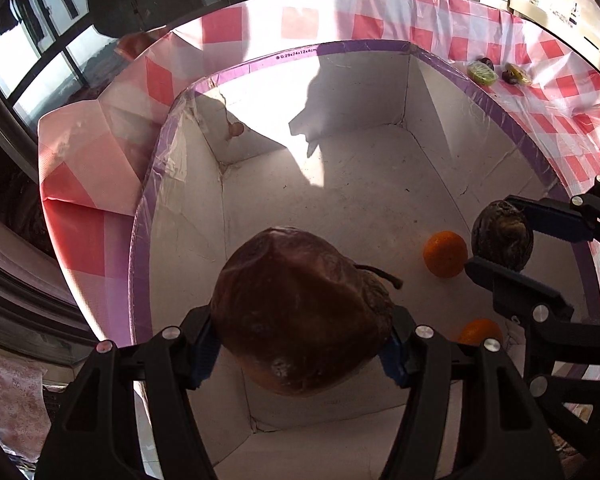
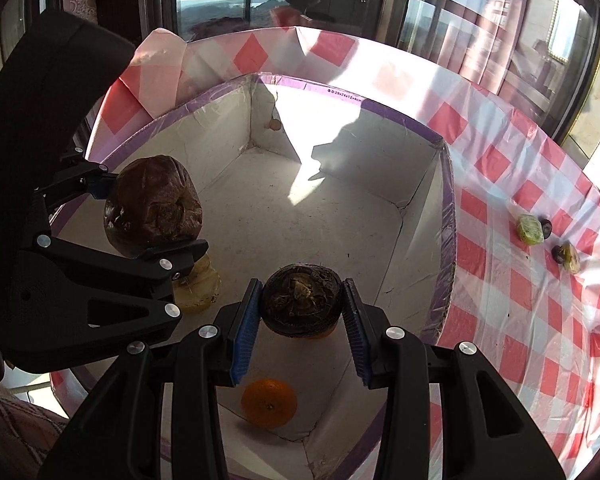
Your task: Organize fruits
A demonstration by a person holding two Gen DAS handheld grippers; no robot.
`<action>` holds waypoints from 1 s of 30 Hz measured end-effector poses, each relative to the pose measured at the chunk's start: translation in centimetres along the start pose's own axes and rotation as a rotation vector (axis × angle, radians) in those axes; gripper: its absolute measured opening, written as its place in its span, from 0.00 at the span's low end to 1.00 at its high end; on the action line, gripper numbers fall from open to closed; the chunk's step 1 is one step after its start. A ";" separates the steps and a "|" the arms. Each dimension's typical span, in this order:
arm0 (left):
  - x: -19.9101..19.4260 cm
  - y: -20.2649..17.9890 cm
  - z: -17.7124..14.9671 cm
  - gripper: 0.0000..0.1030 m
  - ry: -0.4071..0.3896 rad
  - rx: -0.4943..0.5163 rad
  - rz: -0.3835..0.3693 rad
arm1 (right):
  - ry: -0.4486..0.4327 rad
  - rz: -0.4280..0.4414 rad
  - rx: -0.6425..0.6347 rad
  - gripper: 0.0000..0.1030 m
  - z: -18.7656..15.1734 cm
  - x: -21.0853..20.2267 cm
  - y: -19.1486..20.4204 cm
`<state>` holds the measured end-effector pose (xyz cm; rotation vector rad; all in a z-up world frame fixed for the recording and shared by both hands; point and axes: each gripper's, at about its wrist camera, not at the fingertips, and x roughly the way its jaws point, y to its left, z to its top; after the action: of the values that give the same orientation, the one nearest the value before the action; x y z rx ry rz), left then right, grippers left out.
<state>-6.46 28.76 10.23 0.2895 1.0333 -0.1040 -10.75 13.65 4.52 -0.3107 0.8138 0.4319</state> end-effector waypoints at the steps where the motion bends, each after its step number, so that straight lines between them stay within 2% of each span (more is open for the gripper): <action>1: 0.1 0.0 -0.1 0.63 0.005 0.003 0.000 | 0.009 0.001 -0.001 0.39 -0.2 0.3 0.1; 7: 1.2 0.6 -0.9 0.63 0.038 0.013 0.000 | 0.037 -0.019 -0.009 0.39 -0.8 1.0 0.6; 14: 1.3 0.4 -0.9 0.63 0.035 0.034 0.003 | 0.050 -0.038 -0.041 0.39 -0.9 1.3 1.3; 15: 1.3 0.4 -0.9 0.63 0.037 0.032 0.003 | 0.050 -0.037 -0.037 0.41 -0.8 1.3 1.3; 17: 1.3 0.6 -0.9 0.63 0.041 0.019 0.000 | 0.048 -0.029 -0.013 0.54 -0.8 1.3 1.0; 20: 1.3 0.7 -0.9 0.64 0.039 0.010 -0.004 | 0.044 -0.026 0.008 0.57 -1.0 1.2 0.6; 22: 1.0 0.7 -0.8 0.68 0.029 -0.012 -0.017 | 0.040 -0.017 0.011 0.59 -1.0 1.1 0.5; 24: 0.6 0.8 -0.6 0.77 0.016 -0.031 -0.022 | 0.035 -0.007 0.010 0.61 -1.0 1.0 0.5; 30: -1.7 0.3 1.0 0.96 -0.103 -0.070 0.084 | 0.014 0.036 -0.028 0.64 -1.1 0.3 0.4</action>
<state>-6.44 28.69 12.21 0.2614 0.9195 -0.0067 -11.47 13.54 3.55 -0.3260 0.8280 0.4754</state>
